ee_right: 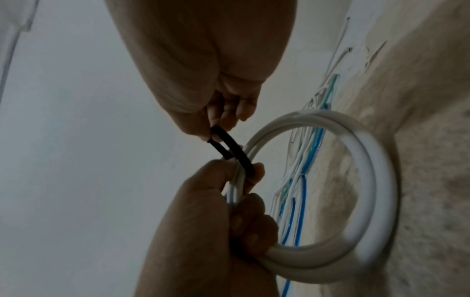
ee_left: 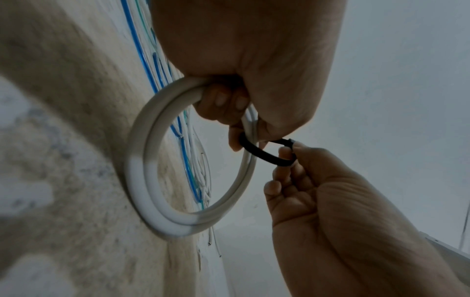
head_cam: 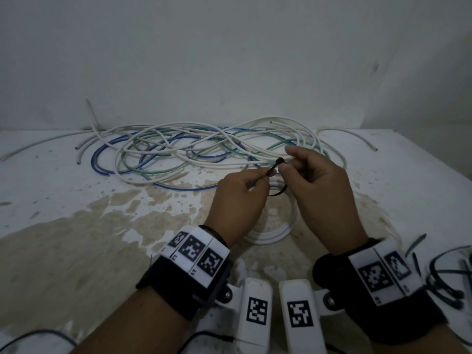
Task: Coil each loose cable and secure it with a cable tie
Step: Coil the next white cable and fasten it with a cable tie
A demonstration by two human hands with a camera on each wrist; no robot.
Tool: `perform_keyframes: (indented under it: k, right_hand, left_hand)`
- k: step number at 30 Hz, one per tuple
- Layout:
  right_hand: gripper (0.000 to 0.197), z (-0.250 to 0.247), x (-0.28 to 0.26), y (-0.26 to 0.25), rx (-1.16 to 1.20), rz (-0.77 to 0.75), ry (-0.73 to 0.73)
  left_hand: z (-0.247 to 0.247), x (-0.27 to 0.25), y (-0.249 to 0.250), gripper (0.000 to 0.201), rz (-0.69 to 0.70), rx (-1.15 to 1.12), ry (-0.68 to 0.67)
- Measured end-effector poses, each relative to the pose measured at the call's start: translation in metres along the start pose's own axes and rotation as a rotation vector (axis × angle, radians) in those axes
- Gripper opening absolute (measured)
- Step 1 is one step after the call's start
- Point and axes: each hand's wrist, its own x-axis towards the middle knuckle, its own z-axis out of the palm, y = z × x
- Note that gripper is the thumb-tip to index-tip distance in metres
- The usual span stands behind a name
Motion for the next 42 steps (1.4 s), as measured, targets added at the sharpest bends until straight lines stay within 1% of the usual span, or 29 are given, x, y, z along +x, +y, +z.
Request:
perform_keyframes:
  k: [3,5,9,11,13,15,18,20,23,27,28,30,33,35,37,40,42]
  right_hand:
    - [0.021,-0.004,0.001,-0.002,0.063,0.055,-0.085]
    - [0.020,-0.007,0.002,-0.003,0.091,0.079,-0.116]
    - [0.019,-0.013,0.004,-0.005,0.162,0.155,-0.214]
    - [0.020,-0.015,0.003,-0.007,0.191,0.175,-0.238]
    - [0.019,-0.015,0.002,-0.010,0.206,0.153,-0.205]
    - [0.017,-0.014,0.000,-0.013,0.201,0.107,-0.134]
    - [0.016,-0.014,-0.001,-0.015,0.171,0.042,-0.056]
    - [0.016,-0.012,-0.002,-0.015,0.126,0.008,-0.053]
    - [0.017,-0.008,-0.002,-0.014,0.089,0.012,-0.065]
    - [0.027,-0.009,-0.003,-0.013,0.062,0.043,-0.144]
    - [0.028,-0.009,-0.003,-0.012,0.041,0.040,-0.145]
    - [0.028,-0.011,-0.003,-0.012,-0.013,0.004,-0.098]
    - [0.025,-0.012,-0.002,-0.010,-0.052,-0.037,-0.009]
    - [0.026,-0.011,-0.002,-0.010,-0.088,-0.053,0.008]
    - [0.027,-0.010,-0.003,-0.011,-0.094,-0.058,-0.005]
    - [0.025,-0.010,-0.003,-0.010,-0.054,-0.039,-0.049]
    - [0.027,-0.011,-0.001,-0.008,-0.088,-0.020,-0.092]
  left_hand:
    - [0.000,0.000,0.000,0.026,0.044,0.020,-0.013]
    - [0.000,-0.001,0.000,0.027,0.083,0.028,-0.018]
    - [0.002,-0.003,0.000,0.031,0.207,0.117,-0.015]
    - [0.003,-0.004,0.000,0.032,0.245,0.143,-0.013]
    - [0.004,-0.005,0.001,0.031,0.241,0.105,-0.003]
    - [0.005,-0.004,0.002,0.030,0.221,0.093,0.012]
    - [0.003,-0.001,0.000,0.022,0.119,0.090,-0.024]
    - [-0.001,0.001,-0.002,0.022,0.090,0.035,-0.064]
    - [-0.002,0.000,-0.003,0.022,0.104,-0.012,-0.039]
    - [0.003,-0.004,-0.001,0.023,0.251,0.055,-0.044]
    - [0.004,-0.005,-0.001,0.023,0.269,0.067,-0.046]
    - [0.004,-0.005,0.000,0.022,0.239,0.019,-0.044]
    - [0.004,-0.004,0.001,0.021,0.119,-0.032,-0.069]
    - [0.003,-0.003,0.002,0.019,0.054,-0.044,-0.103]
    - [0.001,-0.003,0.002,0.020,0.055,-0.041,-0.104]
    - [0.000,-0.004,0.001,0.019,0.112,-0.031,-0.085]
    - [0.002,-0.005,0.000,0.022,0.154,-0.016,-0.078]
